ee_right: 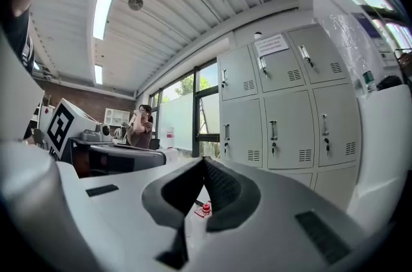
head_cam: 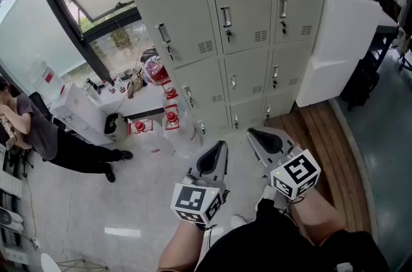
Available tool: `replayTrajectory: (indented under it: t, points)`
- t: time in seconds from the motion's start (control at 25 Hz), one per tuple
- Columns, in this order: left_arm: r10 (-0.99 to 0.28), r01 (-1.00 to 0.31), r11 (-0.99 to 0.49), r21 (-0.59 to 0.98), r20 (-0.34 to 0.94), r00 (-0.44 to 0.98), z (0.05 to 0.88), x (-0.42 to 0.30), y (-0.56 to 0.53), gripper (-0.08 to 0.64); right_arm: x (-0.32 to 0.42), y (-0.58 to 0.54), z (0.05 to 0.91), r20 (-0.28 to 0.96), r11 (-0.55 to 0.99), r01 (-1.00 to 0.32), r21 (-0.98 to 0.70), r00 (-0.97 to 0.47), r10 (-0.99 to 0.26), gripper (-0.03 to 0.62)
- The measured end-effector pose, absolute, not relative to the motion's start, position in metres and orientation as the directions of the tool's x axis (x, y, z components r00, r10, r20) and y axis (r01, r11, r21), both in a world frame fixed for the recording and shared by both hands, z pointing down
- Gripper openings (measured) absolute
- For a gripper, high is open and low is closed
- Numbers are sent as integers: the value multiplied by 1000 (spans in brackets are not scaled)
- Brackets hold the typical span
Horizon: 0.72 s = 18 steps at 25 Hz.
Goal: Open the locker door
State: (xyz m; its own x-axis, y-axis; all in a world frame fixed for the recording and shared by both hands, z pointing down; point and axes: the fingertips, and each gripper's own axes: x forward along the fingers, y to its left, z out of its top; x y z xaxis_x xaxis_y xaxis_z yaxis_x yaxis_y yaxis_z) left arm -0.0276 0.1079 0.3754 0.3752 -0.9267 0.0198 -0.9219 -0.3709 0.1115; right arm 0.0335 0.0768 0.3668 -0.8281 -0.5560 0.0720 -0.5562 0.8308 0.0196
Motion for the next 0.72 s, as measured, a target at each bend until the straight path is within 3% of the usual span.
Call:
replayTrajectory:
  t: [0.72]
  points:
    - [-923, -914, -380, 142, 5, 385, 377, -25, 99, 17, 38, 68, 362, 73, 821, -570, 30, -818, -571, 54]
